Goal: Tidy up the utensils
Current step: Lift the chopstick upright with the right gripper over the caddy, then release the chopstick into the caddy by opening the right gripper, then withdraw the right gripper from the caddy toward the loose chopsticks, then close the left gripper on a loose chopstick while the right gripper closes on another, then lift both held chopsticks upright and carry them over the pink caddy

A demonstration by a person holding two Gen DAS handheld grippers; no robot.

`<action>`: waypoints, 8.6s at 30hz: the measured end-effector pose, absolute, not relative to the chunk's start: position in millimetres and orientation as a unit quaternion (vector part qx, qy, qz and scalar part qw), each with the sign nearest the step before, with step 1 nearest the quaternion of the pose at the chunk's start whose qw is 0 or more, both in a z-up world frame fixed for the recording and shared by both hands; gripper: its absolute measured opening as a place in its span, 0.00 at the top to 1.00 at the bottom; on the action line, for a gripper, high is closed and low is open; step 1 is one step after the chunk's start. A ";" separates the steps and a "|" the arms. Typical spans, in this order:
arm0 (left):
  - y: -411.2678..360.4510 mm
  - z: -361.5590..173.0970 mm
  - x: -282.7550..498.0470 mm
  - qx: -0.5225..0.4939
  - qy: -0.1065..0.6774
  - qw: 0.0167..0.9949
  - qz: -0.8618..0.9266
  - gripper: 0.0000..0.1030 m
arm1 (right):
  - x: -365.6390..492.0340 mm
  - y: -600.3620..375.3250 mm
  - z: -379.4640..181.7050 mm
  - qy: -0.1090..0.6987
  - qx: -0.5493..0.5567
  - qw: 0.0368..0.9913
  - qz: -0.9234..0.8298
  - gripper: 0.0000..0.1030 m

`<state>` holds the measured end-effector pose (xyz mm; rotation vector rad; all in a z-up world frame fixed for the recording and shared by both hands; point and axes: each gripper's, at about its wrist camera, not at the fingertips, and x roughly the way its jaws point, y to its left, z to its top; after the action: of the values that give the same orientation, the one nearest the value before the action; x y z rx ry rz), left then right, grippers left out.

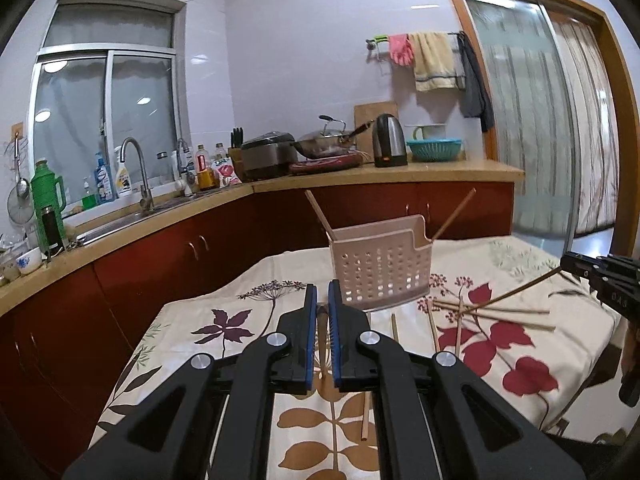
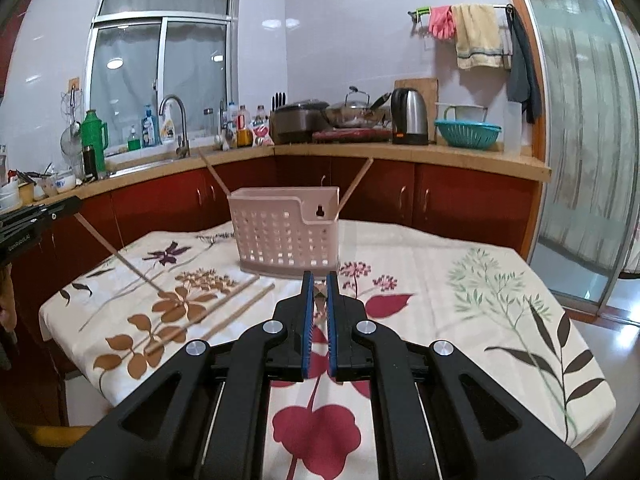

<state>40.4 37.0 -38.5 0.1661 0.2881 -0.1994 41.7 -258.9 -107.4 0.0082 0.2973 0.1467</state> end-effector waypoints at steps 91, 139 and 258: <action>-9.1 -22.1 190.6 0.001 0.130 0.981 -0.143 0.38 | 203.4 -272.3 -44.8 0.083 0.030 0.991 0.105 0.59; -3.6 -155.5 86.6 0.020 0.297 0.947 -0.124 0.49 | 85.7 -277.5 -192.9 0.224 0.013 0.973 0.059 0.59; -8.1 -53.6 54.4 0.021 0.194 0.968 -0.157 0.93 | 51.0 -284.1 -88.4 0.135 -0.017 0.989 0.062 0.94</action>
<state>54.4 -8.1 -53.6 0.0423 0.3930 -0.3177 51.0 -284.1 -88.4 -0.0334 0.2717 0.1251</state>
